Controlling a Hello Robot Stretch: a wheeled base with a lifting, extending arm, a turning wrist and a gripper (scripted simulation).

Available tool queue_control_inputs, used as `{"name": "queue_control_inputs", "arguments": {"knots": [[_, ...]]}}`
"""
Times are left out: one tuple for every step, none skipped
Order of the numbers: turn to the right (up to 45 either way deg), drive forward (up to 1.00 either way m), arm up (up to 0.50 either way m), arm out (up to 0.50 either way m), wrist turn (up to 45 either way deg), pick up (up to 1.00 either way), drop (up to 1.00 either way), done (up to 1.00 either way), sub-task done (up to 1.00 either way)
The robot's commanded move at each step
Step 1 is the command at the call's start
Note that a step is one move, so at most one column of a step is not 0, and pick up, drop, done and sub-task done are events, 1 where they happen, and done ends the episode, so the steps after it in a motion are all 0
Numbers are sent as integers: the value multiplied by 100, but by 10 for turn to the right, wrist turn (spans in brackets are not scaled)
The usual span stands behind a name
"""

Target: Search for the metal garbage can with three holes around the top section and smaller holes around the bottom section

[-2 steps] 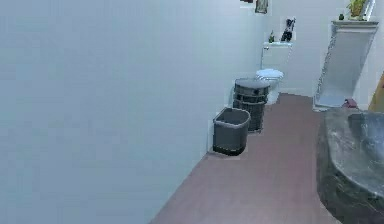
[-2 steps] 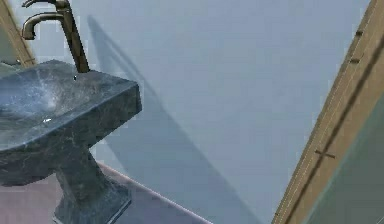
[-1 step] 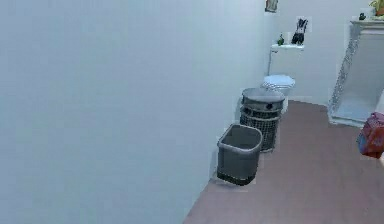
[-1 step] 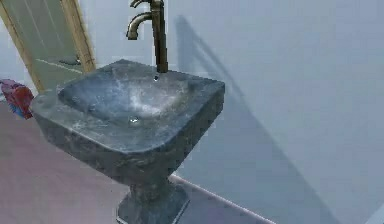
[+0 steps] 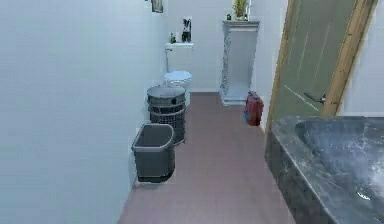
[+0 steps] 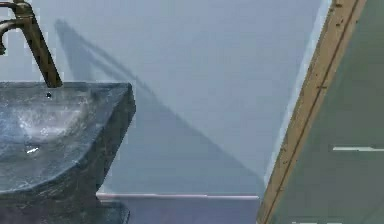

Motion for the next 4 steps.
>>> {"name": "queue_control_inputs", "arguments": {"knots": [[0,100,0,0,0,0,0,0,0],[30,0,0,0,0,0,0,0,0],[0,20,0,0,0,0,0,0,0],[210,0,0,0,0,0,0,0,0]]}}
